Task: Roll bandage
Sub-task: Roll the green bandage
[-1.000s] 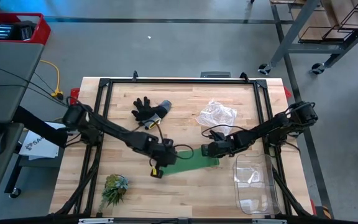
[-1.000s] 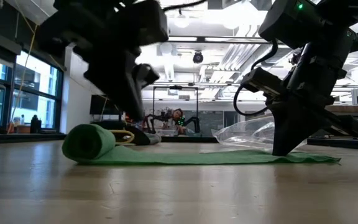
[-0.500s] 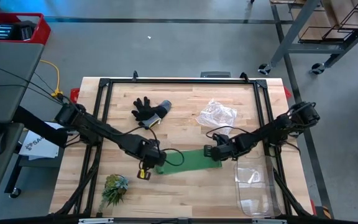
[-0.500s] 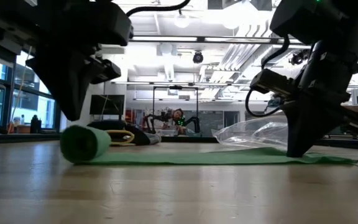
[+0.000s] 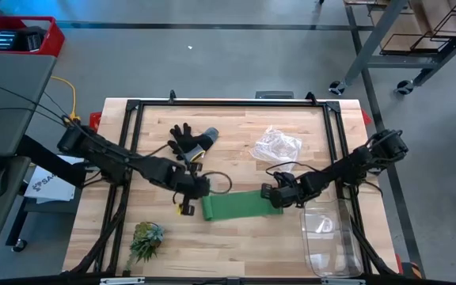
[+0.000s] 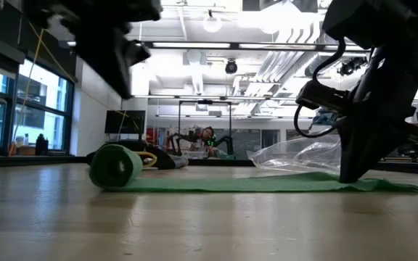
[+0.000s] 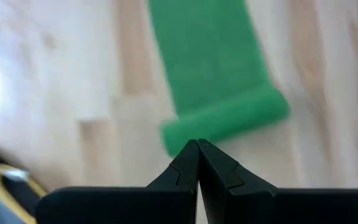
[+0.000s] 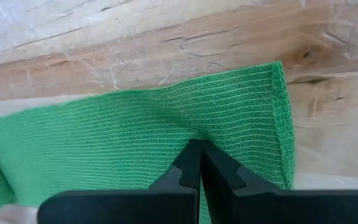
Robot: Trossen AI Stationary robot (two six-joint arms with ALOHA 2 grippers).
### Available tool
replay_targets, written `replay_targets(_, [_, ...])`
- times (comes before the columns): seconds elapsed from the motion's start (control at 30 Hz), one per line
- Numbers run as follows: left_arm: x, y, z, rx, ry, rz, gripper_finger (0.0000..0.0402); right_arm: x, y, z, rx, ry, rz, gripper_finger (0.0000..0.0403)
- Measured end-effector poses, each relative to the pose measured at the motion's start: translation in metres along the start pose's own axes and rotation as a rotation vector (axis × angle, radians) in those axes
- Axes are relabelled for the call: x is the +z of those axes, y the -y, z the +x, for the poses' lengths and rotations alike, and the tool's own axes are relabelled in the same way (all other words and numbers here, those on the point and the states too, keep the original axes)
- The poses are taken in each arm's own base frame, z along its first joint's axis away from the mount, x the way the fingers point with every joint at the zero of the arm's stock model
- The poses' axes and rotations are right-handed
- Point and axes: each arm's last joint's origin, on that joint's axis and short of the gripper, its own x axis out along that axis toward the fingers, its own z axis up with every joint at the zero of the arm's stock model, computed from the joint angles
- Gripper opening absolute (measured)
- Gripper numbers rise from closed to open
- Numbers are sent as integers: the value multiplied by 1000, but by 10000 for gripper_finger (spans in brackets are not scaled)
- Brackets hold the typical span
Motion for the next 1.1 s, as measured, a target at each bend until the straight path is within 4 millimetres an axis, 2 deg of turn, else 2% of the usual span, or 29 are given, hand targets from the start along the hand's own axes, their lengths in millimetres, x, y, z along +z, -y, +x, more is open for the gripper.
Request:
replay_targets(0.27, [14, -23, 21, -21, 76, 77, 0, 7, -1, -11, 50, 80, 3, 0])
replay_targets(0.43, [14, -27, 37, -26, 42, 80, 0, 9, 1, -17, 39, 93, 4, 1])
replay_targets(0.63, [17, -24, 36, -49, 68, 36, 0, 10, 2, -21, 31, 84, 6, 0])
replay_targets(0.73, [24, -23, 35, -81, 145, -2, 0, 7, -10, -22, 153, 71, 33, 0])
replay_targets(0.87, [25, -17, 49, -155, 132, 32, 0, 3, -38, -20, 372, -40, -59, 0])
replay_targets(1.1, [24, -13, 53, -161, 141, 34, 0, 5, -61, 9, 391, -143, -190, 0])
